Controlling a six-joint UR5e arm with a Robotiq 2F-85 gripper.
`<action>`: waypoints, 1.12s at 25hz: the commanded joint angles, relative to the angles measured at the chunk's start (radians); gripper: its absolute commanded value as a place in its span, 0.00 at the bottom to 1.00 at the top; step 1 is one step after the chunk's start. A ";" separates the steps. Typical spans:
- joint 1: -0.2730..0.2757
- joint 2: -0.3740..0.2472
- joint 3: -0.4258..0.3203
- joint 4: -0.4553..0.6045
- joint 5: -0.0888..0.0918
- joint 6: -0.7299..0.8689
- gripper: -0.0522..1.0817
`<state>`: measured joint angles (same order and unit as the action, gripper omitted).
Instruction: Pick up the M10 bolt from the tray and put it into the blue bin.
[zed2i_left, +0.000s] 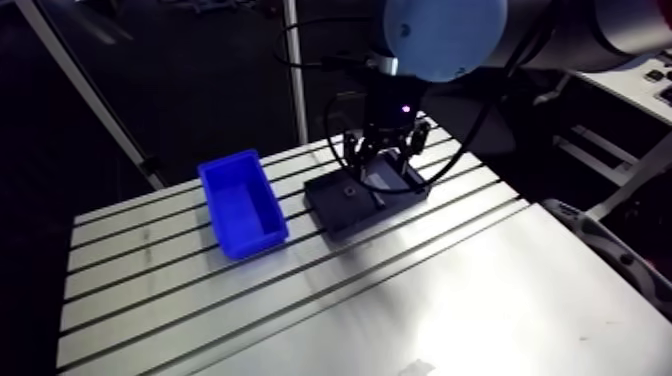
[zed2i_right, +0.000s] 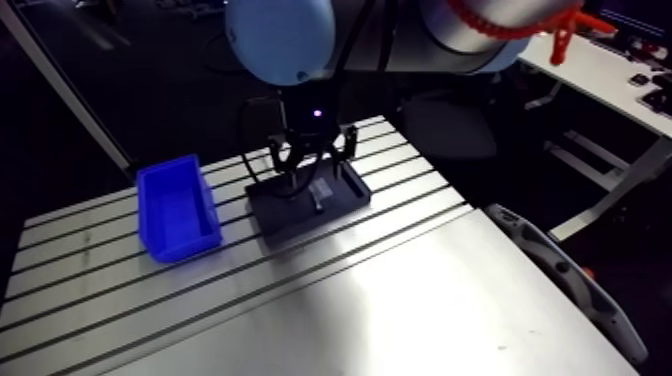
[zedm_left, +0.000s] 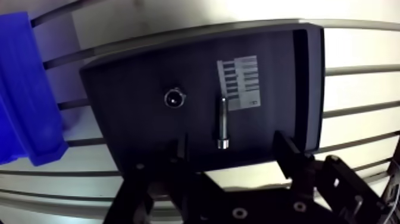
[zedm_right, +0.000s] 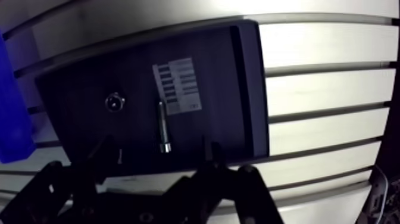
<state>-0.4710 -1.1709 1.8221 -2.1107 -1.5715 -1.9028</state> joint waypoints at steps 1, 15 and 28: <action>0.000 0.018 0.001 -0.015 0.000 -0.002 0.33; 0.001 0.046 0.001 -0.018 -0.003 -0.003 0.41; 0.003 0.066 0.001 -0.019 -0.003 -0.002 0.47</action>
<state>-0.4680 -1.1076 1.8232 -2.1292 -1.5746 -1.9059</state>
